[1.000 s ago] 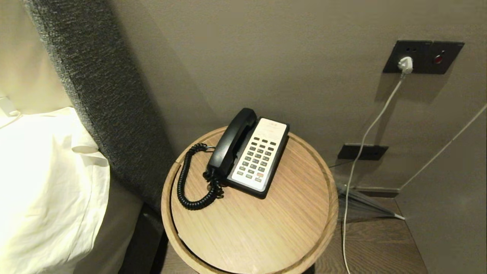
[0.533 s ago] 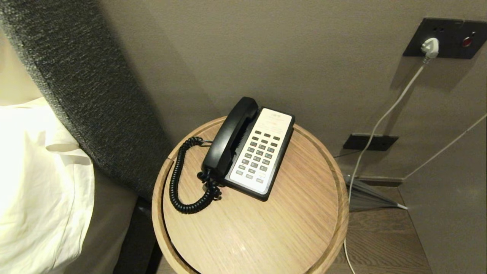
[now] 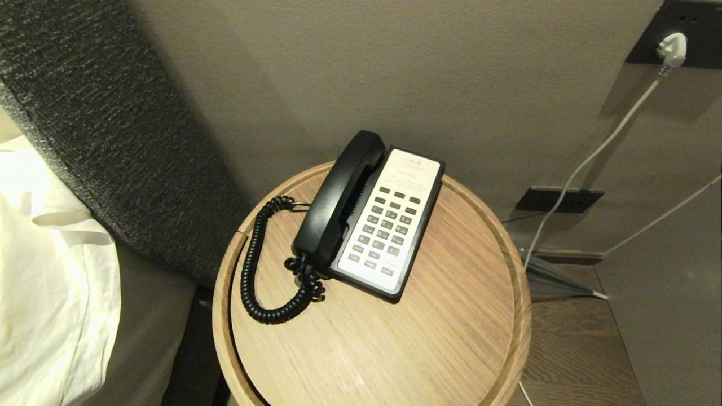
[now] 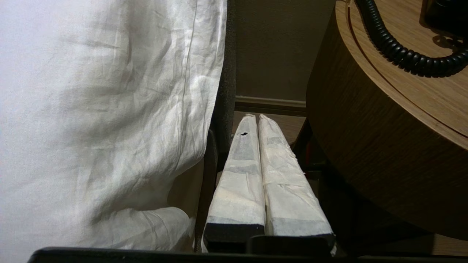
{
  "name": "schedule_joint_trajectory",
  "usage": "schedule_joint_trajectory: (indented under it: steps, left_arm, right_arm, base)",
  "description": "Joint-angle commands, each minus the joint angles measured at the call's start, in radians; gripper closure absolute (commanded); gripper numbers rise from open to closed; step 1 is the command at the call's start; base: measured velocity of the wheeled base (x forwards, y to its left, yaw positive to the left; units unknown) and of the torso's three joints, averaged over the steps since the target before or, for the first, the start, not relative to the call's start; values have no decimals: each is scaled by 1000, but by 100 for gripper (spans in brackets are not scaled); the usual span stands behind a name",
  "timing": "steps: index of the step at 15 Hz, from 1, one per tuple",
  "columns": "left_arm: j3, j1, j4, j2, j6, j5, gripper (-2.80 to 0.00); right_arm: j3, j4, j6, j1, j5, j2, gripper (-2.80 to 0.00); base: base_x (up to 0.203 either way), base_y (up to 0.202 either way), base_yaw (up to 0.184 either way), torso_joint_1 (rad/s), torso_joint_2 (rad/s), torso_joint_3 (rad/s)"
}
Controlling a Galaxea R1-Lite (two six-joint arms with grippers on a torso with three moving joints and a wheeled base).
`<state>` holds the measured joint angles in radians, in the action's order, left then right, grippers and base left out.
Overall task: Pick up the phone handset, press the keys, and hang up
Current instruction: Pick up the desk phone handset
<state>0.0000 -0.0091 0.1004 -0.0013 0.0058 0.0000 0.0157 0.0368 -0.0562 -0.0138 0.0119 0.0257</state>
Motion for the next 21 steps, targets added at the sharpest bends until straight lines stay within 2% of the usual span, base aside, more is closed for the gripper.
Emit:
schedule_joint_trajectory:
  steps: [1,5,7,10,14,16,19,21]
  left_arm:
    - [40,0,1,0,-1,0,0]
    - [31,1,-25,0,39,-4,0]
    - [-39,0,-37,4,37,-23,0]
    - [-373,0,-164,161,28,-131,0]
    - [-846,-7,-344,712,-12,-236,0]
    - [-1056,-35,-421,980,-27,-263,0]
    - [-1324,-145,-497,1310,-43,-259,0]
    - [-1454,-284,-529,1478,-58,-179,0]
  right_arm:
    - [0,0,-1,0,0,0,0]
    - [0,0,-1,0,0,0,0]
    - [0,0,-1,0,0,0,0]
    - [1,0,-1,0,0,0,0]
    - [0,0,-1,0,0,0,0]
    - [0,0,-1,0,0,0,0]
    - [0,0,-1,0,0,0,0]
    - [1,0,-1,0,0,0,0]
  base:
    - [0,0,0,0,0,0]
    - [0,0,0,0,0,0]
    - [0,0,0,0,0,0]
    - [0,0,0,0,0,0]
    - [0,0,0,0,0,0]
    - [0,0,0,0,0,0]
    - [0,0,0,0,0,0]
    - [0,0,0,0,0,0]
